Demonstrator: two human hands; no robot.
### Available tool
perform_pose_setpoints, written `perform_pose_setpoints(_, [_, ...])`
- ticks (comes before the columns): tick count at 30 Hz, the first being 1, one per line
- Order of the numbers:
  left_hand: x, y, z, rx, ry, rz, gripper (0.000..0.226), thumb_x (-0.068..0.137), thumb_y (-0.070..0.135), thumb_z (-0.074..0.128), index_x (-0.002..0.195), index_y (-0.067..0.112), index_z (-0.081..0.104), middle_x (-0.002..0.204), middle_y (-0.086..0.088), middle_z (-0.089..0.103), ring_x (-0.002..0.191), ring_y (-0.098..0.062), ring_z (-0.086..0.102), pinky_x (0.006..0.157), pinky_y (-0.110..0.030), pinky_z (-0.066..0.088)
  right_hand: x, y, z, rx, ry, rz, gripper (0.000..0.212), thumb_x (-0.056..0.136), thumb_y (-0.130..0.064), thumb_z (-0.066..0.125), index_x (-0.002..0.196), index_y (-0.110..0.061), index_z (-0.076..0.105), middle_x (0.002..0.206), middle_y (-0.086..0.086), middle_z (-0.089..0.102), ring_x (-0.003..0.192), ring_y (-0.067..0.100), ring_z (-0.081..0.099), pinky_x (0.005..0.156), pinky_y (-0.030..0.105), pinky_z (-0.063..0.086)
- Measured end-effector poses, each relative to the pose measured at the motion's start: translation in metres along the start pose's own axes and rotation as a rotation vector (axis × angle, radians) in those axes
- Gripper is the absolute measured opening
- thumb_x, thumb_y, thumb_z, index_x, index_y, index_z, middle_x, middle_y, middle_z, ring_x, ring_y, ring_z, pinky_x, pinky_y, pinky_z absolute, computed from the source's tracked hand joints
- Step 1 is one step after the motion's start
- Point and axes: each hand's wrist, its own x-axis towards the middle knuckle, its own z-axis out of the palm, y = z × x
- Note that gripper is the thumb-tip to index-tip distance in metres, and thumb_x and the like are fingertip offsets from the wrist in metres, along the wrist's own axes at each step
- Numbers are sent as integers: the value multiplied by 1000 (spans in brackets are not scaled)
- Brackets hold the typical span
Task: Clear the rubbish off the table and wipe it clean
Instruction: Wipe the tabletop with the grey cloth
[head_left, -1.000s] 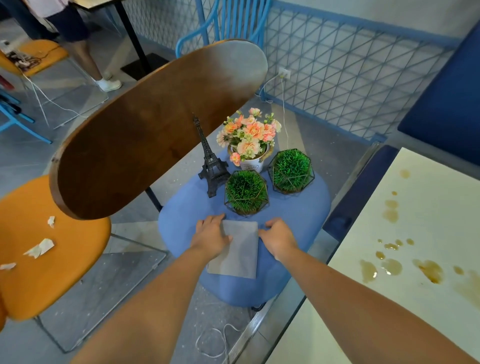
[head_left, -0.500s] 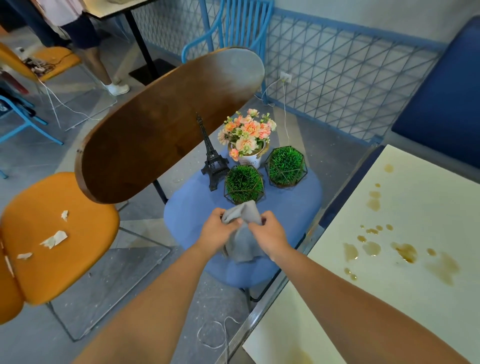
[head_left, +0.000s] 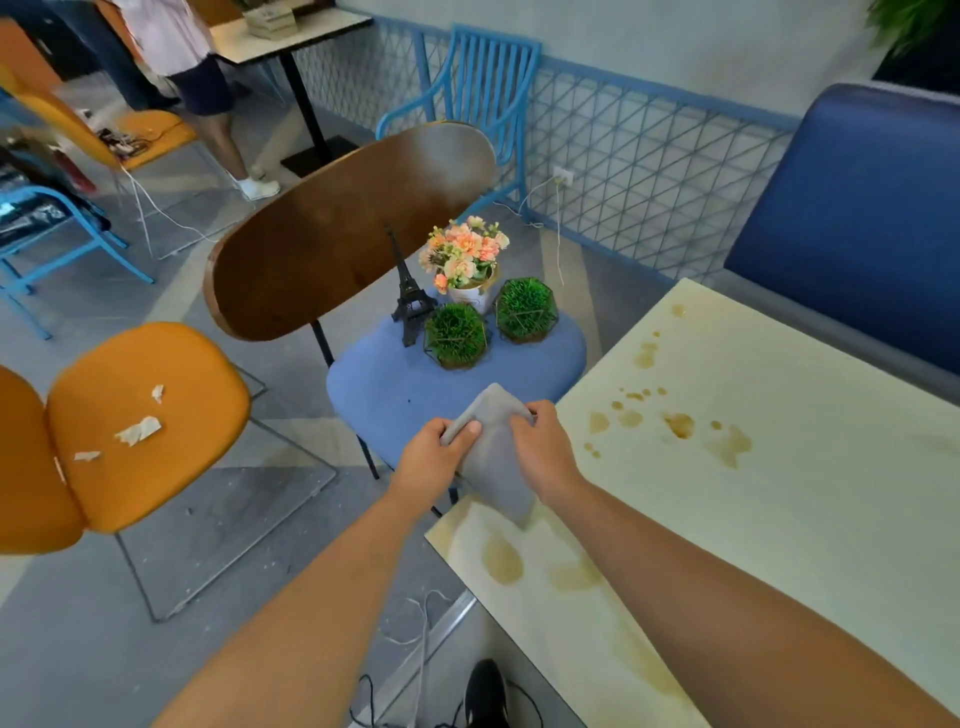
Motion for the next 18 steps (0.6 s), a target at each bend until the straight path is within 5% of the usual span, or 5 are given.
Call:
perform_pose_setpoints(7, [-77,-17,20,246,-12,-68,41,84,62,58,77,22,59,70,7,58,72,-15,56,63,-30,39,-61,45,-34,-422,47,-115,10,96,-20,41,102,-21,32,102,5,54,79,32,56,62,34,35])
perform_pose_setpoints(11, [-108,-29,29,352,-8,-102,39,87,63,54,82,26,63,72,11,57,77,-14,57,64,-29,40,-81,73,-40,-715,-7,-266,14,96,-16,42,110,-20,41,109,5,47,82,31,57,63,36,41])
perform_pose_setpoints(14, [-117,-42,38,341,54,-86,39,93,57,49,97,22,66,102,4,52,109,-18,48,90,-33,43,-87,95,-37,-1047,138,-477,33,72,-13,71,103,-18,61,111,10,54,89,32,55,70,38,43])
perform_pose_setpoints(16, [-120,-46,42,314,125,-122,37,97,47,48,115,17,60,122,-5,39,123,-24,32,106,-34,29,-88,102,-32,-1081,153,-543,40,58,-16,79,96,-18,67,115,10,60,93,33,58,78,43,46])
perform_pose_setpoints(18, [-122,-48,46,279,174,-146,36,98,35,52,126,12,51,132,-11,34,125,-30,32,108,-35,25,-90,110,-28,-1030,22,-607,34,77,-28,63,110,-18,67,130,9,57,116,36,56,97,50,43])
